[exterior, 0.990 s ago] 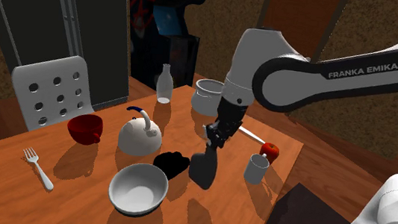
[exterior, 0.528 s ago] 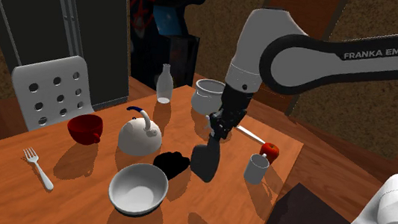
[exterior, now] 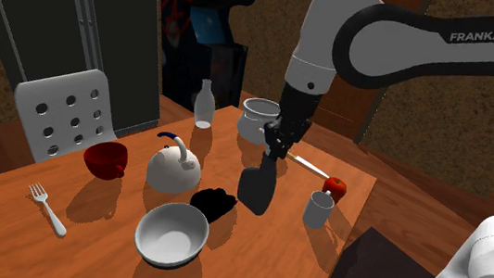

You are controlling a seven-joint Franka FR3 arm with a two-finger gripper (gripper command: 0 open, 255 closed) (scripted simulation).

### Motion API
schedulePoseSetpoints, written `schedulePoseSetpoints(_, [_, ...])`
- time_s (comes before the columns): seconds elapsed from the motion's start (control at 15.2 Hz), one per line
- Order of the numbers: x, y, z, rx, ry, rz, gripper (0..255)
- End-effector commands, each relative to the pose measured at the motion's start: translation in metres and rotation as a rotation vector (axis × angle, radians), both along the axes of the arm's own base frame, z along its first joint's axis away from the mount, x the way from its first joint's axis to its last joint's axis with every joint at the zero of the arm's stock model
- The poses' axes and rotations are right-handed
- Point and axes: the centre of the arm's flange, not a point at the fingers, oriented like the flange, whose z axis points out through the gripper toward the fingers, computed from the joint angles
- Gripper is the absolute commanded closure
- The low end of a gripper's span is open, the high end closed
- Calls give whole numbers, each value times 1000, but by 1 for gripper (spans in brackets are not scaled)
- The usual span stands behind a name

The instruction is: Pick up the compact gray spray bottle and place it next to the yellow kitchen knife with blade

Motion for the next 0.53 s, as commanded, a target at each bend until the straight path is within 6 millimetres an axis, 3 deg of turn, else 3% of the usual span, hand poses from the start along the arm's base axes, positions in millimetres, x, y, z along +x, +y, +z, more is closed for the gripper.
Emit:
schedulePoseSetpoints(0.0, [0,0,10,0,0,0,255])
schedulePoseSetpoints(0.46, [0,0,46,0,0,0,255])
